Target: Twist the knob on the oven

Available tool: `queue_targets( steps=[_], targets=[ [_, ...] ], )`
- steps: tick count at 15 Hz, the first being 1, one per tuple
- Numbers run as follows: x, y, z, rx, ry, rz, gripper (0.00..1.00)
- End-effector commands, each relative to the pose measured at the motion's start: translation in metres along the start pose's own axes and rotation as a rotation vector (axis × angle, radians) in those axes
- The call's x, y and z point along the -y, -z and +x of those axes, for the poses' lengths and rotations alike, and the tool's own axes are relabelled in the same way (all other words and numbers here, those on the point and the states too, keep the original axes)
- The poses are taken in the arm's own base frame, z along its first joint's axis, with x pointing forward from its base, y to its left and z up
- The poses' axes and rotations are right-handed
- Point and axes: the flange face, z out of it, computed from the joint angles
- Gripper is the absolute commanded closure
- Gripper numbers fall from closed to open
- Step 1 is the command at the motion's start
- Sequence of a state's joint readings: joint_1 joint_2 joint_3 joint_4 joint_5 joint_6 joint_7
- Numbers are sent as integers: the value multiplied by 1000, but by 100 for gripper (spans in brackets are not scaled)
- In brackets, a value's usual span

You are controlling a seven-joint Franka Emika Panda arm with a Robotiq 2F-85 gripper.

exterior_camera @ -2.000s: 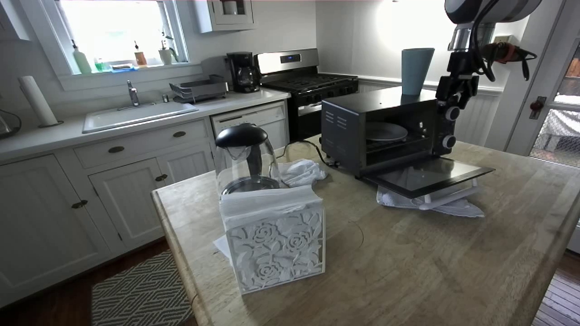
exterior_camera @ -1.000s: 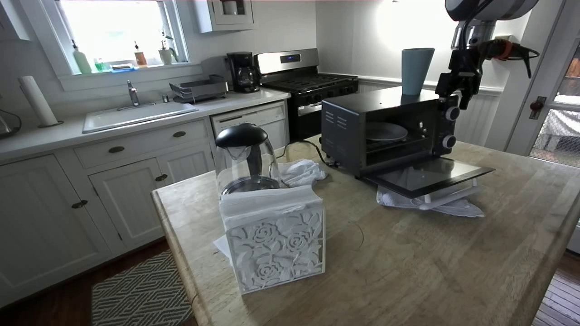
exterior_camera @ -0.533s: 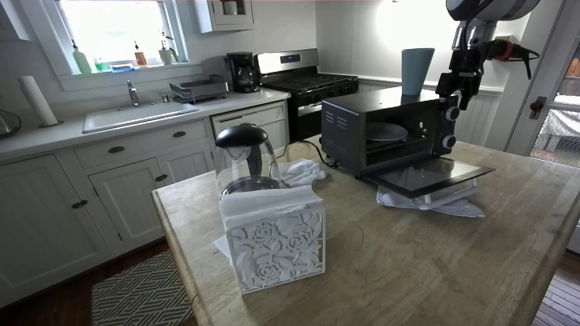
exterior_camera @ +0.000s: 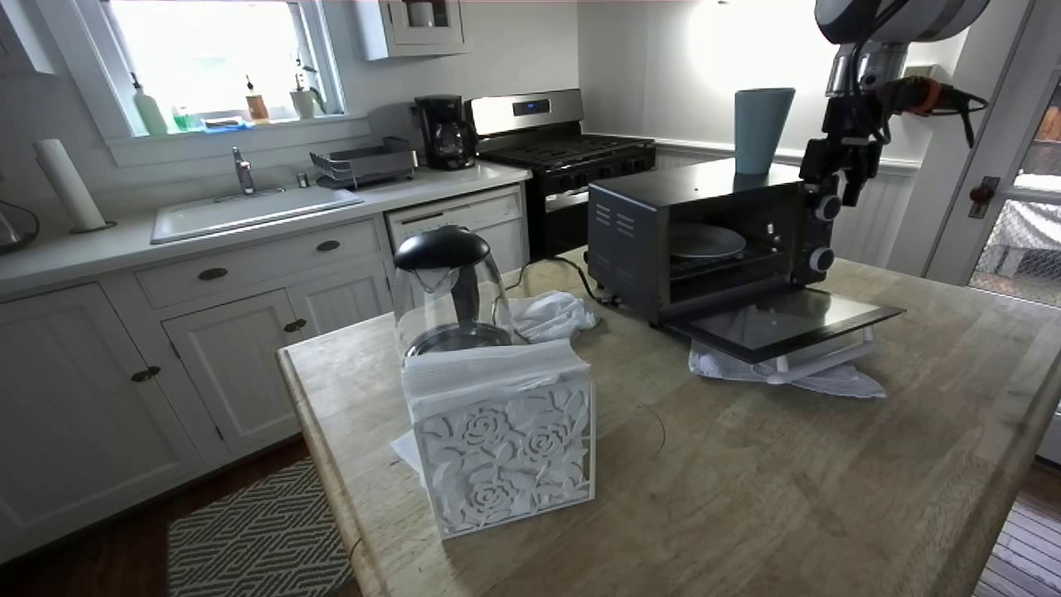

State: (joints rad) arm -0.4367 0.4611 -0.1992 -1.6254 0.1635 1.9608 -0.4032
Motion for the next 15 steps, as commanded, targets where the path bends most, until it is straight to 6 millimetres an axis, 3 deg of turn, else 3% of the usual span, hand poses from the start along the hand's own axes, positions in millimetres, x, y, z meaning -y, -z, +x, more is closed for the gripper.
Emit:
queue_targets(
  steps=[1, 8, 15],
  targets=[
    [-4, -2, -19, 0, 6, -5, 0],
    [-15, 5, -19, -121, 39, -11, 0],
    [-13, -10, -9, -137, 62, -4, 0]
  ],
)
